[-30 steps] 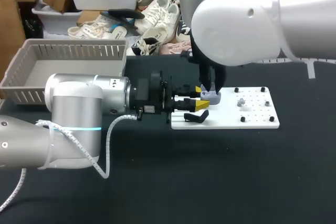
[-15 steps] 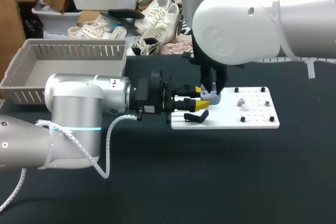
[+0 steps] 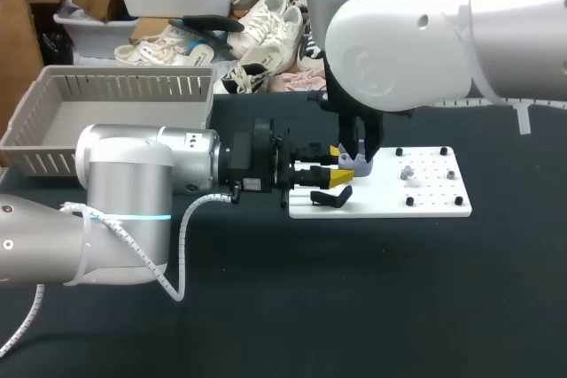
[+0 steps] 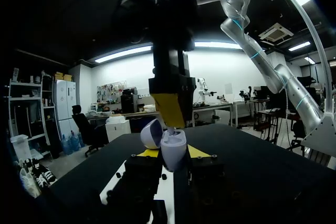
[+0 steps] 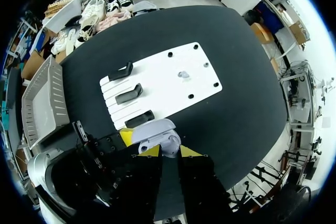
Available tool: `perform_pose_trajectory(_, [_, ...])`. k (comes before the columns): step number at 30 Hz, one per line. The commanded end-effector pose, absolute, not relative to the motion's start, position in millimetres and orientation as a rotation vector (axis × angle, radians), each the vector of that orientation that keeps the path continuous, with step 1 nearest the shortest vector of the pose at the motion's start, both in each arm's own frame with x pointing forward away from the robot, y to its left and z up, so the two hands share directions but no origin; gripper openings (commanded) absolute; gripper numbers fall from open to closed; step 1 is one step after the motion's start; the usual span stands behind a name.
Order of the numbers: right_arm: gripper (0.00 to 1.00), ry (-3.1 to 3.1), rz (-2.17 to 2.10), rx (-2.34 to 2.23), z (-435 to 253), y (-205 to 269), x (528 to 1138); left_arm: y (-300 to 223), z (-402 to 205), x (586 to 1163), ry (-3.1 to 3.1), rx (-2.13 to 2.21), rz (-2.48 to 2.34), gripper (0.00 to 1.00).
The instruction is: Pick up each earbud case from the left stands, insert the matching earbuds, close the lid, and place the case in the box.
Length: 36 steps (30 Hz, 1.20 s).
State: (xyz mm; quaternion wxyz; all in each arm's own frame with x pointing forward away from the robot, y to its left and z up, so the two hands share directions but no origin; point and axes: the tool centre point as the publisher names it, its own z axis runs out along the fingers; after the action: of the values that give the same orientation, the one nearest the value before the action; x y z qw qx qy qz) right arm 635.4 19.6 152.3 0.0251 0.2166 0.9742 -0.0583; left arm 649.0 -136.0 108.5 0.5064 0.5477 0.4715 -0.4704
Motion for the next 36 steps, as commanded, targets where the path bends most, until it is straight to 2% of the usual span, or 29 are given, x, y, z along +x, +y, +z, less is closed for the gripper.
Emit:
perform_pose_trajectory(1, [0.00,3.015,-0.190,0.673,150.4,21.2,637.5,-136.1,108.1,648.0,1.138,1.317,-1.130,0.00])
perform_pose_trajectory(10, [0.01,3.033,-0.201,0.673,144.1,21.6,638.7,-136.1,108.1,648.0,1.138,1.317,-1.130,0.00])
perform_pose_trajectory(13, [0.19,3.036,-0.200,0.675,143.5,21.6,638.9,-136.1,108.1,648.0,1.138,1.317,-1.130,0.00])
perform_pose_trajectory(19, [0.33,3.027,-0.166,0.674,149.2,20.2,637.4,-136.1,108.1,648.0,1.138,1.317,-1.130,0.00])
perform_pose_trajectory(27, [0.34,3.011,-0.065,0.670,164.7,12.3,629.7,-136.1,108.1,648.0,1.138,1.317,-1.130,0.00])
perform_pose_trajectory(36, [0.36,2.947,0.181,0.617,177.8,-24.4,631.1,-136.1,108.1,648.0,1.138,1.317,-1.130,0.00])
